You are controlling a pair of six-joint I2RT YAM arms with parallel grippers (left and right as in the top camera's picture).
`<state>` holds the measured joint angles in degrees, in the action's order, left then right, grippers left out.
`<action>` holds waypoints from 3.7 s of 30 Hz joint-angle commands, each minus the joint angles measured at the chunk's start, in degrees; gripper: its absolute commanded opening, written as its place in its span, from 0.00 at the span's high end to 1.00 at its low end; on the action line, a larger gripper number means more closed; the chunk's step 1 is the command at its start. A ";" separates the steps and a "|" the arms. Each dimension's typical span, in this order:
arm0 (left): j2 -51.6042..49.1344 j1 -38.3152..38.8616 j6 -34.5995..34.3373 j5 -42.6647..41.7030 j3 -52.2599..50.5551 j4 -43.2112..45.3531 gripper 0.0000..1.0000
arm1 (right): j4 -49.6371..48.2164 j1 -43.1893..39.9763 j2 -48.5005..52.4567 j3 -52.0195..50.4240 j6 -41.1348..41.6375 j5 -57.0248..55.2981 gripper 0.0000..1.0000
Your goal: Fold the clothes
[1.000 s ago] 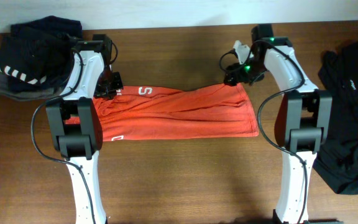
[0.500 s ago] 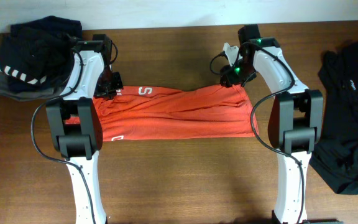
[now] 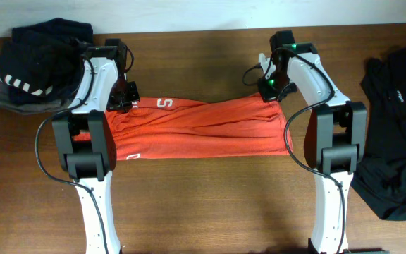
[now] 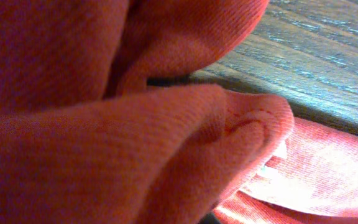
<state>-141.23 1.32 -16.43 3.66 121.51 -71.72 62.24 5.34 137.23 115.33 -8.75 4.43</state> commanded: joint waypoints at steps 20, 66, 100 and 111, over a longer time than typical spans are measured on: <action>-2.38 -0.57 0.90 5.92 0.04 -3.26 0.91 | 21.20 -1.31 -3.91 10.49 12.15 -7.45 0.96; -1.55 -1.79 4.42 -6.84 22.40 -25.00 0.99 | 22.45 -1.70 -3.74 10.47 13.11 2.93 0.35; -1.57 2.64 4.57 -3.85 -2.51 -8.57 0.13 | 7.06 3.45 -1.81 -6.91 13.77 6.97 0.53; -1.57 3.45 6.27 -3.89 0.31 -9.35 0.01 | 3.69 2.23 -1.79 -10.43 15.34 4.90 0.57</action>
<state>-142.08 5.37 -11.75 -2.83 120.68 -81.36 66.94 8.21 133.75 106.91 4.95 11.70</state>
